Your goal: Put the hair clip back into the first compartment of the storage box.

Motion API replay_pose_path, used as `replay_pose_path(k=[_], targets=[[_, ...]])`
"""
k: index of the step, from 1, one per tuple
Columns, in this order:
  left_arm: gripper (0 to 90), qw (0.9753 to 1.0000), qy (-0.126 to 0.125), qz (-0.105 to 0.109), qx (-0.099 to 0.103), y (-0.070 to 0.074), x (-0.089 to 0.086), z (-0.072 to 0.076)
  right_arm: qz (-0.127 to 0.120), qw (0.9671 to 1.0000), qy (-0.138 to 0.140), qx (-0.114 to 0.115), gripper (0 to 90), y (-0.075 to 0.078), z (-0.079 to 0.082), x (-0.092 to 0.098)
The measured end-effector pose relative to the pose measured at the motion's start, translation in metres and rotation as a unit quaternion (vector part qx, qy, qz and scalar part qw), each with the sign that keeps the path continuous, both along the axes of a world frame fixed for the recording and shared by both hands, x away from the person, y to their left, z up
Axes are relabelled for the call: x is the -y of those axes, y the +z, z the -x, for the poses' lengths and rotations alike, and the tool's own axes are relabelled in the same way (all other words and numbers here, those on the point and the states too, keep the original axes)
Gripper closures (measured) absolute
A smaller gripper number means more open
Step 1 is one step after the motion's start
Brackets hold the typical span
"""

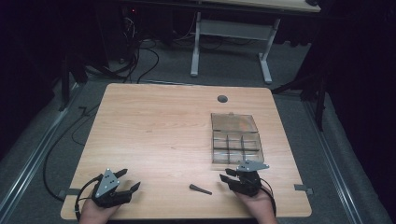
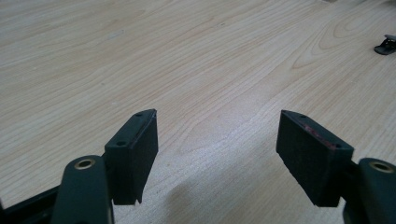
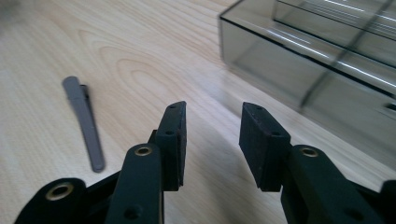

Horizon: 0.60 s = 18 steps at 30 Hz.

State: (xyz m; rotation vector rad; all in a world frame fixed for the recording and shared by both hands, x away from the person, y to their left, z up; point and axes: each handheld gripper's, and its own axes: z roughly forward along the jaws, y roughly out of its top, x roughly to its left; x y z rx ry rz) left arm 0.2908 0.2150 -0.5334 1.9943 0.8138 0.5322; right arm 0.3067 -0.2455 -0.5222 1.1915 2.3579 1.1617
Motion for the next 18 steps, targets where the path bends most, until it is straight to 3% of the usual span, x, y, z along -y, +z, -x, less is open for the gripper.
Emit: replay_pose_path(k=[5, 18], targets=[[30.0, 1.0000, -0.001, 0.000, -0.002, 0.000, 0.000, 0.000, 0.005, 0.9993, 0.037, -0.004, 62.0, 0.000, 0.001, -0.018], [30.0, 1.0000, -0.002, 0.001, -0.002, 0.000, 0.000, 0.000, 0.016, 0.9950, 0.098, -0.008, 63.8, -0.001, 0.007, -0.049]])
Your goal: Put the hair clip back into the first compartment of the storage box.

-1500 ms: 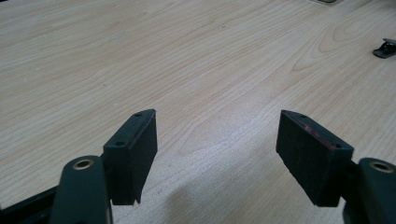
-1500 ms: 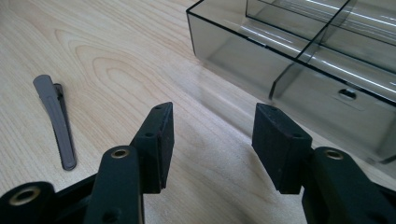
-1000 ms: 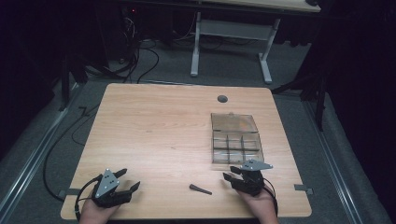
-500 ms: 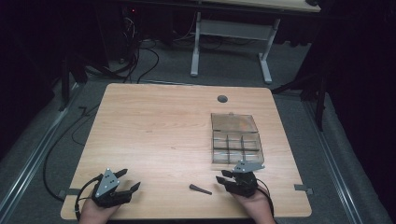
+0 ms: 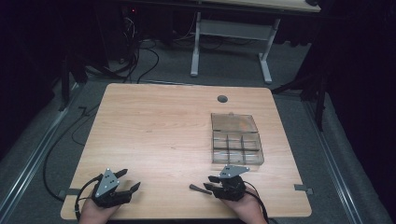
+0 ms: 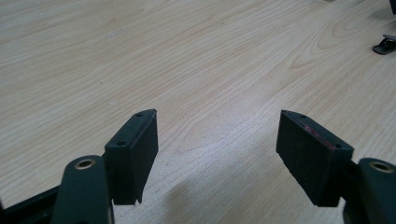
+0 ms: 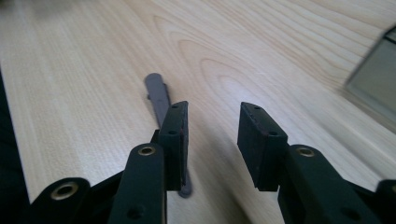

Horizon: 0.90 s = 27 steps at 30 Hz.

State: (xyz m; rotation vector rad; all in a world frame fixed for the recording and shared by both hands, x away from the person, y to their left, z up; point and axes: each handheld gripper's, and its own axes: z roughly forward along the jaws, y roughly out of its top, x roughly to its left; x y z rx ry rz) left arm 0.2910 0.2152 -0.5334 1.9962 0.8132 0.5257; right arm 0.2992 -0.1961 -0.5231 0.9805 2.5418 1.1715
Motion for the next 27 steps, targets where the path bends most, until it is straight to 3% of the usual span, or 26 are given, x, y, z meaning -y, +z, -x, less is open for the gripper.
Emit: replay_pose_path(k=[11, 27], targets=[[30.0, 1.0000, -0.001, 0.000, 0.000, 0.000, 0.000, 0.000, 0.006, 0.9990, 0.045, -0.004, 68.9, -0.004, 0.002, -0.023], [30.0, 1.0000, -0.001, 0.000, 0.000, 0.000, 0.000, 0.000, 0.020, 0.9976, 0.065, 0.011, 75.2, -0.006, 0.003, -0.033]])
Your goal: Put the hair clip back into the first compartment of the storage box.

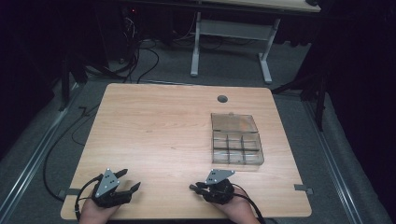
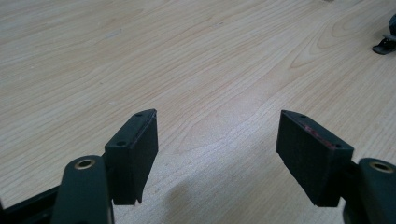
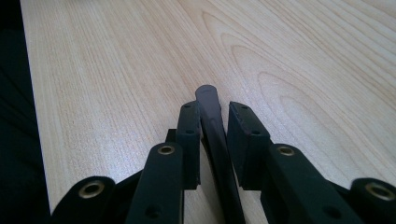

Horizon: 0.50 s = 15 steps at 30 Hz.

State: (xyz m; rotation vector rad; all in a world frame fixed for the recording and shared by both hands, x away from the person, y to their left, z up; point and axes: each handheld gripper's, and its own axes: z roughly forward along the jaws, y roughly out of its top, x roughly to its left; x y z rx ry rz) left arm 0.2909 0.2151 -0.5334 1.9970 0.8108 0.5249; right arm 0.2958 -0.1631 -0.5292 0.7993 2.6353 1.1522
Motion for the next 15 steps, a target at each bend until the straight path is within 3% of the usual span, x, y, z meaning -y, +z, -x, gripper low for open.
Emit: replay_pose_path(k=[15], targets=[[30.0, 1.0000, 0.000, -0.001, 0.000, 0.0000, 0.0000, -0.0001, 0.000, 1.0000, 0.000, 0.007, 81.4, 0.0016, 0.0017, 0.0010]])
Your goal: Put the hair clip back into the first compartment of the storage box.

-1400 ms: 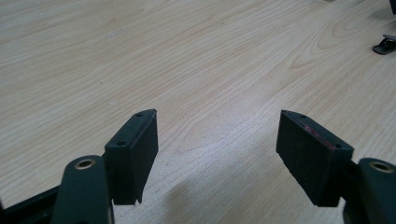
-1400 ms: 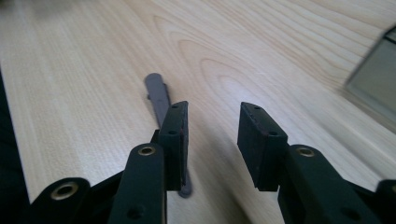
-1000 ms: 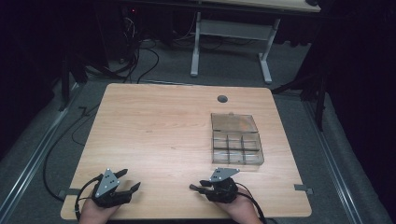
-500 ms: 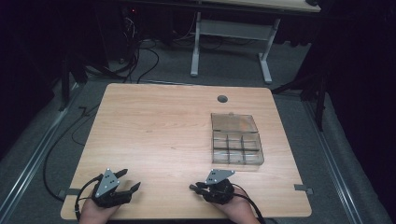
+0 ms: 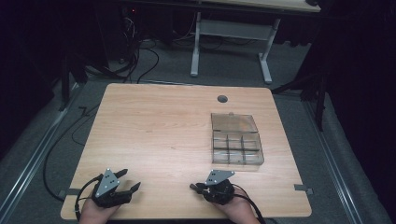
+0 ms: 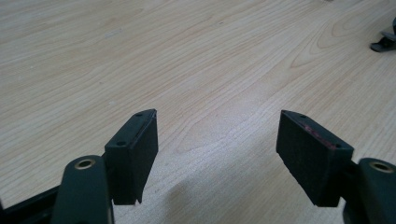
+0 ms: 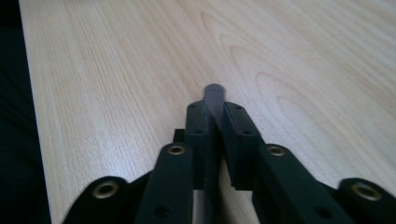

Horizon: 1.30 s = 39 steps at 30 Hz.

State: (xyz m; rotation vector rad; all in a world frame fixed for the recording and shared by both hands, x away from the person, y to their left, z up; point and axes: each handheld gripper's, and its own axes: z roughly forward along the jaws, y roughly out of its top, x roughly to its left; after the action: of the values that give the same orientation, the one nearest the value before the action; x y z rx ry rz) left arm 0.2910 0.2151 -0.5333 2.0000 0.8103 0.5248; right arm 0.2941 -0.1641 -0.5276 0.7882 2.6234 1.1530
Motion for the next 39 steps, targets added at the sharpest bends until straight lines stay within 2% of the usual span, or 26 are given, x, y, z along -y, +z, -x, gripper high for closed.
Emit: replay_pose_path(k=[12, 26, 33, 37, 38, 39], targets=[[30.0, 1.0000, -0.001, 0.000, 0.000, 0.000, 0.000, 0.000, 0.000, 0.9999, -0.014, 0.004, 81.5, 0.004, -0.001, 0.006], [30.0, 1.0000, -0.001, -0.002, 0.000, 0.000, 0.000, 0.000, -0.002, 0.9984, -0.056, 0.012, 81.5, 0.008, -0.002, 0.034], [30.0, 1.0000, -0.002, -0.002, 0.000, 0.000, 0.000, 0.000, -0.009, 0.9955, -0.094, 0.011, 81.4, 0.011, -0.002, 0.059], [30.0, 1.0000, -0.002, -0.002, 0.000, 0.000, 0.000, 0.000, -0.008, 0.9918, -0.127, 0.014, 81.4, 0.012, -0.003, 0.080], [30.0, 1.0000, -0.002, -0.002, 0.000, 0.000, 0.000, 0.000, -0.008, 0.9918, -0.127, 0.014, 81.4, 0.012, -0.003, 0.080], [30.0, 1.0000, -0.002, -0.002, 0.000, 0.000, 0.001, 0.000, -0.008, 0.9902, -0.138, 0.015, 81.4, 0.012, -0.004, 0.087]])
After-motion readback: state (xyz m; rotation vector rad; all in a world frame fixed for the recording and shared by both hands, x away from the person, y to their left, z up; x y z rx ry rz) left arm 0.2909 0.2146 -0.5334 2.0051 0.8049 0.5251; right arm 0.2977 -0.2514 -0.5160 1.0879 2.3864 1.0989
